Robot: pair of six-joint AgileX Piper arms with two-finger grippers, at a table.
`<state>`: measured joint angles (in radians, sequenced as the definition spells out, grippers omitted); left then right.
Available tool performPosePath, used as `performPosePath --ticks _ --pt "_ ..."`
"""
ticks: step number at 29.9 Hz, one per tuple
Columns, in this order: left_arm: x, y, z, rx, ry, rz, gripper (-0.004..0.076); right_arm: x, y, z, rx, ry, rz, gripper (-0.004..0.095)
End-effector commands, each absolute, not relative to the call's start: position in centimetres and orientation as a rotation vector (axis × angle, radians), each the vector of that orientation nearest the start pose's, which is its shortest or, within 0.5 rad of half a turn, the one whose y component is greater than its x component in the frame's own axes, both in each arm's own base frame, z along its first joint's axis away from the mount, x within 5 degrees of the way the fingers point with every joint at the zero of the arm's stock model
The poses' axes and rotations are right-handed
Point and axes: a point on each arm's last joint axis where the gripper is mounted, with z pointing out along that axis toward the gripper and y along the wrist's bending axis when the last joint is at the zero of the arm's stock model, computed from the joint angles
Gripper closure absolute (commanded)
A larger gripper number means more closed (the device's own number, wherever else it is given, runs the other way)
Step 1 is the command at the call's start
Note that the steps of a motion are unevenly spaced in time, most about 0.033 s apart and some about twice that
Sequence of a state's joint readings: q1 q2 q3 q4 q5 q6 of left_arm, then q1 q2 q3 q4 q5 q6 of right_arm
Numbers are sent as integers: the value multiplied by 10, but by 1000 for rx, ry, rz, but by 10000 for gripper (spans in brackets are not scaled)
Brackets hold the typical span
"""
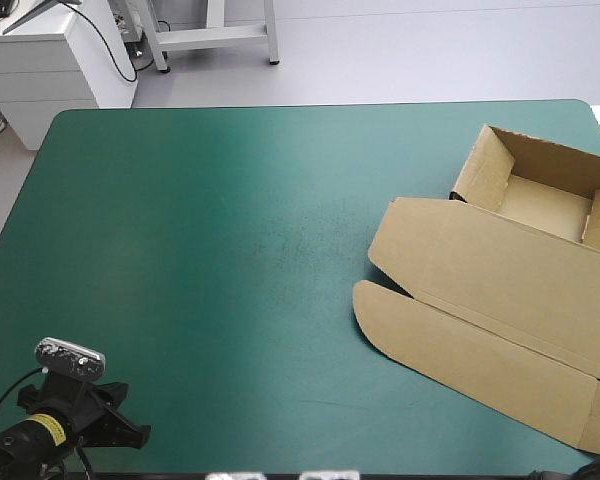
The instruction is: Fold the box
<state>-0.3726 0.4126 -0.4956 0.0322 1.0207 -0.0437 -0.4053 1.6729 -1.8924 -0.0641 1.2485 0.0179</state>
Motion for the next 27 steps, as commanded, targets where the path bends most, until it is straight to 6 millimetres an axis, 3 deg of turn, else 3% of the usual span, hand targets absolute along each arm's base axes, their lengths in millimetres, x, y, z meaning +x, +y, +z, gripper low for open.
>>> performPosePath --ticks 1,6,9,13,20,27 --pt "61 -22 278 385 2329 -172 731 287 -120 473 478 2311 -136 488" --pt "61 -22 278 385 2329 -172 731 245 -77 514 318 2182 -50 499" --pt "61 -22 278 380 2330 -174 731 216 -52 535 223 2107 -39 555" --pt "61 -22 278 385 2331 -172 731 183 -26 538 115 2082 0 625" --pt "61 -22 278 383 2331 -173 731 142 -7 480 1 2220 48 633" --pt "61 -22 278 383 2331 -173 731 104 2 400 -40 2348 101 741"
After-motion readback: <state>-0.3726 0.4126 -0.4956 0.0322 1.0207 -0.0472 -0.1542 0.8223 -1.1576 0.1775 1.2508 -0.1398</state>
